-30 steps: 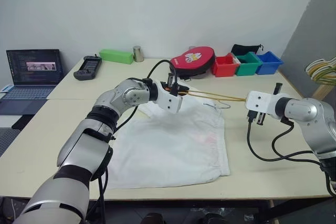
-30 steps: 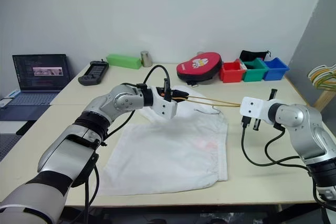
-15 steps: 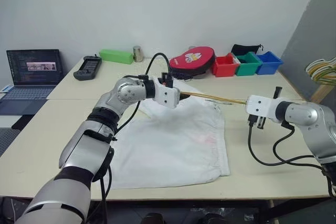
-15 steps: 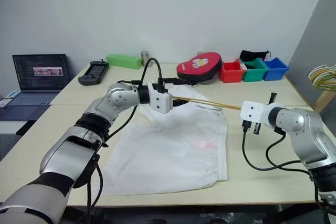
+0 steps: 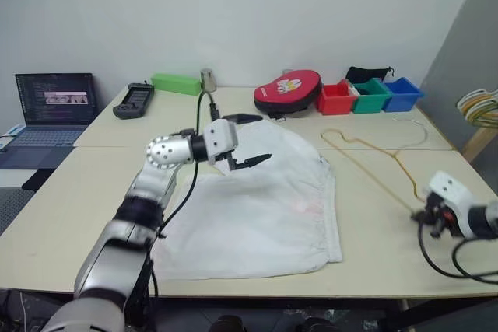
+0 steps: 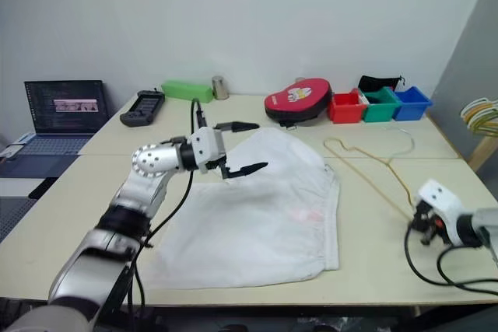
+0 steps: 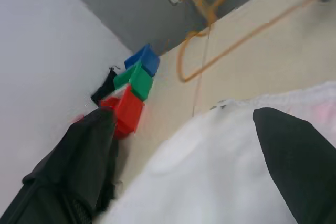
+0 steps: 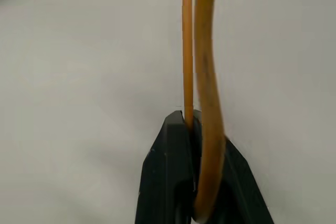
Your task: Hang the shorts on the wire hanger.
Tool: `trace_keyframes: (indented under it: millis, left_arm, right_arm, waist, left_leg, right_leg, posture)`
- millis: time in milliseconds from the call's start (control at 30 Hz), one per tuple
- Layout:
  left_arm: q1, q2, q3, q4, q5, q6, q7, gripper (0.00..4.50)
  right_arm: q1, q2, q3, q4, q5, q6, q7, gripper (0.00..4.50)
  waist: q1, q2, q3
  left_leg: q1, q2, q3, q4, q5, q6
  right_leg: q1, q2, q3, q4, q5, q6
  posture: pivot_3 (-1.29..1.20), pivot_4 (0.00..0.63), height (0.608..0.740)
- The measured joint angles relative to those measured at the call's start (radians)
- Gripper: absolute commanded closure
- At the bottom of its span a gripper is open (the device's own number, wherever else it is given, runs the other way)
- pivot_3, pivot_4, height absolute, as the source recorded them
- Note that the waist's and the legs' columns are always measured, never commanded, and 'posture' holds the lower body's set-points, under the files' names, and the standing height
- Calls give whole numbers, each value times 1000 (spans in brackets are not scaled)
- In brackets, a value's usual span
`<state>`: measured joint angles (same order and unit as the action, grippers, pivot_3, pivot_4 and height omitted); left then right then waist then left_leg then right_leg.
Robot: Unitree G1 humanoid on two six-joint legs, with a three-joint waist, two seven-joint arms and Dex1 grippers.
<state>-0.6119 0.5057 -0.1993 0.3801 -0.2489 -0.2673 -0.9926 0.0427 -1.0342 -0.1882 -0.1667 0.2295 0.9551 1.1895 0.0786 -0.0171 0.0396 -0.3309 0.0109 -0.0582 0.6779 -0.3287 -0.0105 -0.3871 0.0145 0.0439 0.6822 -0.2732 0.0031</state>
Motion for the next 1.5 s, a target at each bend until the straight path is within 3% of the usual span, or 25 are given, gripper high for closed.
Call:
trace_keyframes:
  millis: [200,400,533,867,1100,1333,1500]
  left_arm:
    - [203,3,3,-425,-130,410,68,29]
    - [298,25,9,-576,-174,570,86,29]
    - [374,31,9,-649,-179,611,90,29]
    - [437,60,6,-714,-174,648,68,29]
    - [408,70,9,-680,-166,647,39,29]
    - [405,81,9,-679,-153,640,19,29]
    - [388,79,7,-661,-137,630,16,29]
  right_arm:
    - [77,-128,-112,-56,242,330,112,4500]
    - [182,-159,-121,-22,344,420,143,4500]
    - [396,-143,-143,-57,378,433,144,4500]
    - [516,-48,-186,-215,492,465,65,4500]
    - [447,35,-188,-337,616,508,2,4500]
    - [410,66,-184,-326,636,515,-83,4500]
    - [348,149,-137,-297,690,566,-133,4500]
  waist:
    - [-6,0,-1]
    - [-1,0,-1]
    - [7,-3,-2]
    - [-2,0,-3]
    - [-2,-2,-2]
    - [1,-4,0]
    - [0,-4,0]
  left_leg:
    - [3,0,2,1,0,0]
    - [3,-1,3,0,0,0]
    - [3,0,1,0,-1,0]
    - [4,-1,3,0,-1,0]
    - [3,-1,3,0,-1,0]
    - [3,-1,3,-1,-1,0]
    - [3,-1,3,-1,-1,0]
  right_leg:
    - [6,2,1,-1,-3,5]
    - [7,2,0,-2,-4,5]
    - [8,1,-2,-3,-6,5]
    - [9,2,0,-3,-7,7]
    - [8,2,-1,-4,-8,7]
    - [8,1,0,-5,-8,7]
    - [8,2,-1,-5,-8,7]
  posture:
    - [158,0,740]
    - [187,0,740]
    - [191,0,740]
    - [183,0,740]
    - [182,0,740]
    - [188,0,740]
    - [207,0,740]
